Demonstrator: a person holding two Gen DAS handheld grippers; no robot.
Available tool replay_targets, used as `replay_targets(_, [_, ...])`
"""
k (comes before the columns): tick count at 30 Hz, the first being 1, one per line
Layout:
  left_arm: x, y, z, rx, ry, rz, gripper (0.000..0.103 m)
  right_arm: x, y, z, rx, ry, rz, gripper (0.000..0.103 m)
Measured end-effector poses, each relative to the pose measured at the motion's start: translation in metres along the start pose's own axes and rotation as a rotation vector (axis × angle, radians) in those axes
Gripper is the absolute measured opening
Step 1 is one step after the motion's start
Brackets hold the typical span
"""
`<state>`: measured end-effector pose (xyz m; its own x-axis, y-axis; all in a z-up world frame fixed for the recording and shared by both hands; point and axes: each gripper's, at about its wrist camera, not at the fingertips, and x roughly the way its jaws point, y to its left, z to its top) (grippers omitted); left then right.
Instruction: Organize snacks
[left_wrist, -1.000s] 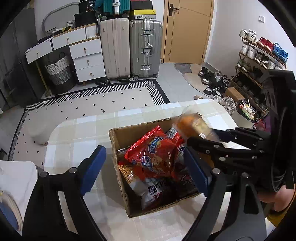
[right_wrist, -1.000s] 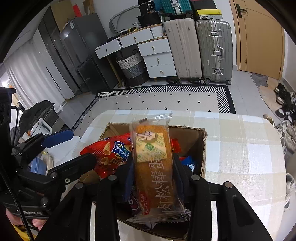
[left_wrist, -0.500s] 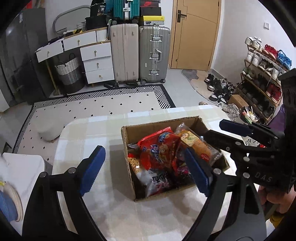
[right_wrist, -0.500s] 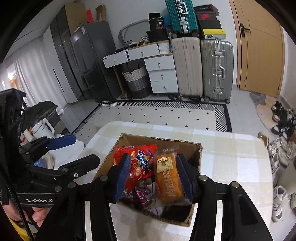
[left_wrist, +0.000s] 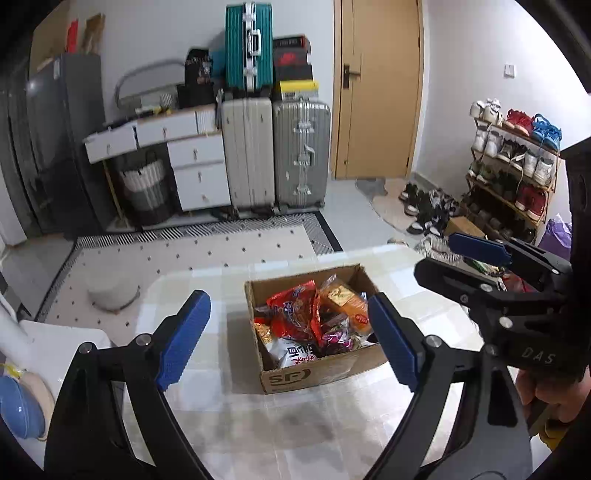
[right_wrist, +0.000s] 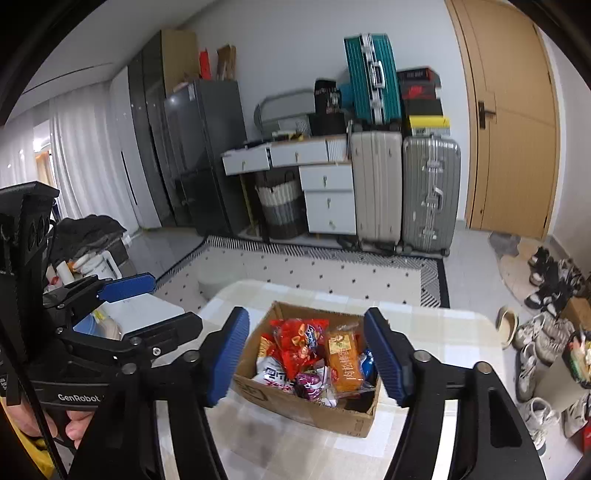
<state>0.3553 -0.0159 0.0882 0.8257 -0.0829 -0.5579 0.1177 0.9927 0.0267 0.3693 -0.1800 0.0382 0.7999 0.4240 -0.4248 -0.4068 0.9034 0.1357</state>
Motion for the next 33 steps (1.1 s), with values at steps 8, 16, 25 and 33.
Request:
replay_targets(8, [-0.117, -0.014, -0.008, -0.022, -0.131, 0.024, 0.102, -0.089, 0.027, -0.006, -0.001, -0.141, 0.023, 0.087])
replay_targets(16, [-0.232, -0.009, -0.039, -0.032, -0.265, 0.030, 0.102, -0.179, 0.064, -0.029, -0.073, -0.275, 0.009, 0.102])
replay_targets(25, [-0.319, 0.008, -0.104, -0.070, -0.350, 0.107, 0.102, -0.249, 0.095, -0.087, -0.134, -0.424, -0.028, 0.103])
replay_targets(33, [-0.305, 0.042, -0.164, -0.160, -0.380, 0.181, 0.102, -0.255, 0.082, -0.164, -0.104, -0.500, -0.110, 0.103])
